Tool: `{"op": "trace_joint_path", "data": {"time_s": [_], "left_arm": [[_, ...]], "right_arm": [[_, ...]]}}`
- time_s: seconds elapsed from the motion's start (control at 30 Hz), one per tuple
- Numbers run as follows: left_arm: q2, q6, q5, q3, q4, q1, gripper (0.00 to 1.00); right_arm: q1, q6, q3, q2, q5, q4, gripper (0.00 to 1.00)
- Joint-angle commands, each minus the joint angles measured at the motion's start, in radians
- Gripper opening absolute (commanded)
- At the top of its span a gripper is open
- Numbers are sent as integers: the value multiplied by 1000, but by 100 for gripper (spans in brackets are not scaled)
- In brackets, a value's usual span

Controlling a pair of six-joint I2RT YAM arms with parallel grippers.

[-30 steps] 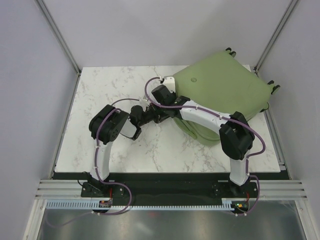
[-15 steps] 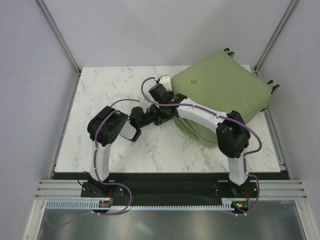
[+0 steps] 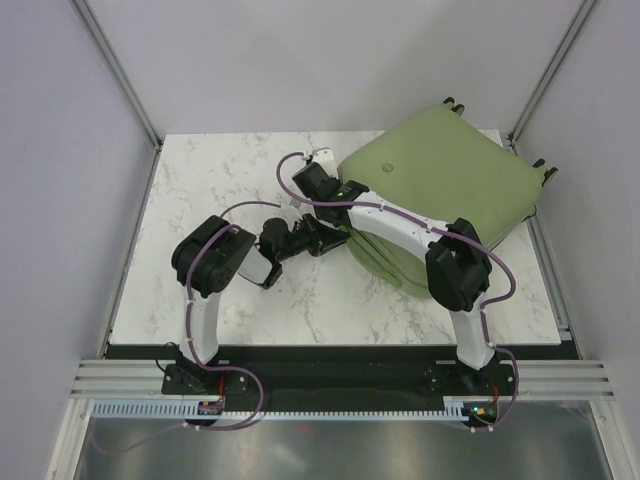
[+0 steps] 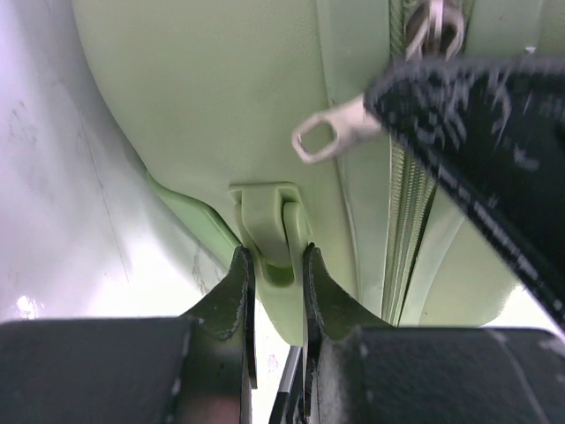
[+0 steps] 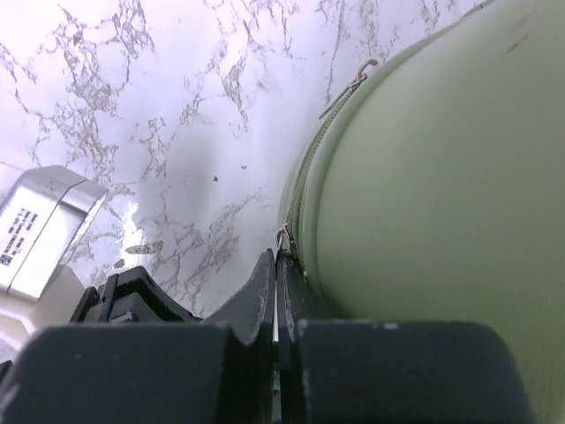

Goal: Pack the luggage
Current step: Zip the luggage at the center of the board.

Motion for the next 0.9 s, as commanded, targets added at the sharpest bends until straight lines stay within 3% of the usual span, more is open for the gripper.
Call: {"op": "trace_joint_path", "data": {"time_s": [0.0,0.87], "left_arm": [[-84,130,289,-37,415,-112,2],[-218,164,217,-168,415,-216,2]], "right_arm": [[-18,-18,119,10,9,233,0],[-26,91,306,110,167,84,0]]}}
